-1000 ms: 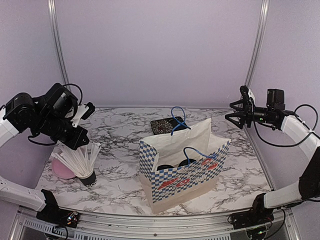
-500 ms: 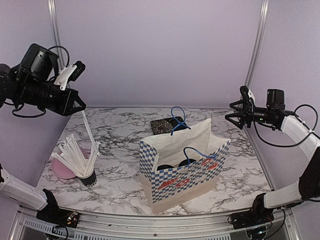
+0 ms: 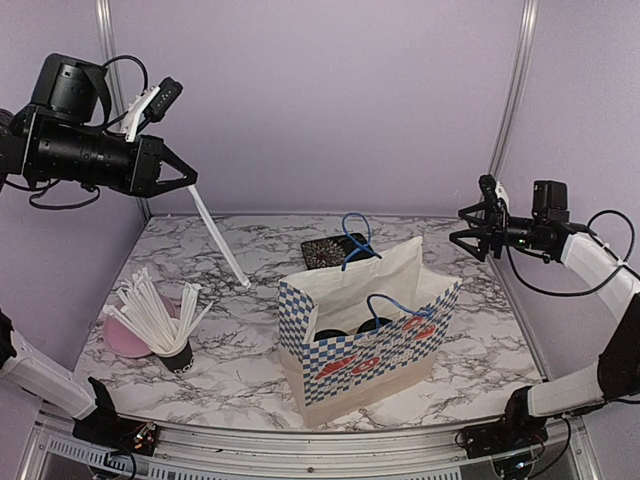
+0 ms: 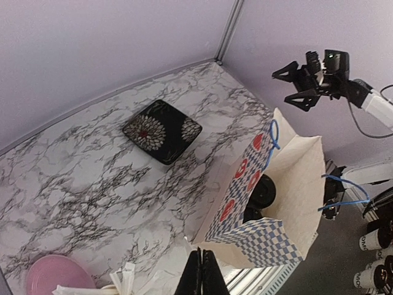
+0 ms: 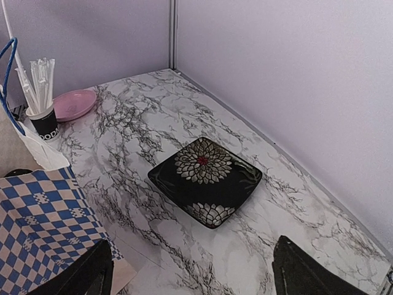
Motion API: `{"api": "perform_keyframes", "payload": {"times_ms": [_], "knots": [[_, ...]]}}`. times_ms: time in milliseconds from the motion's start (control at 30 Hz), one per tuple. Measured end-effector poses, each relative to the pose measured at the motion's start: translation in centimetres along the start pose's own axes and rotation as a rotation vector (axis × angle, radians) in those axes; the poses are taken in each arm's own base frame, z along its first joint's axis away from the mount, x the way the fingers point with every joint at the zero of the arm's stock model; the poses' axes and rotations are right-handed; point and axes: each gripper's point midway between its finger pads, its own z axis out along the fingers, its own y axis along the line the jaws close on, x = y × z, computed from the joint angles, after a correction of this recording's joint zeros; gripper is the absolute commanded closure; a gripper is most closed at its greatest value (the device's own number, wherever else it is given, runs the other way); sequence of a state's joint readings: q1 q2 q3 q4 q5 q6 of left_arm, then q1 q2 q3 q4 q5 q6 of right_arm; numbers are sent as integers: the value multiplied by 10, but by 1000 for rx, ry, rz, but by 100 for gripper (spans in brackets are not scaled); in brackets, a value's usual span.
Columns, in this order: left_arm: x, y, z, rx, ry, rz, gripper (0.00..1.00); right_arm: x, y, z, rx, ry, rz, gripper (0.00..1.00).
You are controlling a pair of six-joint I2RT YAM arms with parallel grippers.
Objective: Pack the takeout coffee
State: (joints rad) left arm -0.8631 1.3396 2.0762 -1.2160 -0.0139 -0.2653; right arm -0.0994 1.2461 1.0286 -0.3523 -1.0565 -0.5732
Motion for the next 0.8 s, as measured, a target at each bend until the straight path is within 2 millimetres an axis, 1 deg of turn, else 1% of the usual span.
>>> {"api": "perform_keyframes", "payload": {"times_ms": [167, 300, 400, 533, 600, 633, 667, 733, 800], "knots": [[-25, -40, -3, 201, -95, 12, 100, 0, 0, 0, 3, 2, -8, 13], [-43, -65, -11, 324, -168, 25, 100, 1, -1, 0, 8, 5, -16, 13], [-49, -78, -15, 386, -192, 35, 100, 1, -1, 0, 10, 7, -23, 13], [-51, -94, -14, 458, -208, 48, 100, 4, -1, 0, 11, 11, -21, 13], [-50, -103, -8, 492, -210, 52, 100, 6, -1, 1, 10, 14, -18, 13], [-49, -107, 0, 505, -211, 53, 100, 7, -1, 1, 10, 14, -18, 13], [-46, -111, 4, 518, -204, 55, 100, 7, -1, 1, 10, 15, -18, 13], [-38, -122, 23, 544, -202, 67, 100, 7, -1, 1, 11, 16, -18, 13], [-26, -135, 43, 576, -193, 81, 100, 7, -1, 1, 11, 17, -17, 13]]}}
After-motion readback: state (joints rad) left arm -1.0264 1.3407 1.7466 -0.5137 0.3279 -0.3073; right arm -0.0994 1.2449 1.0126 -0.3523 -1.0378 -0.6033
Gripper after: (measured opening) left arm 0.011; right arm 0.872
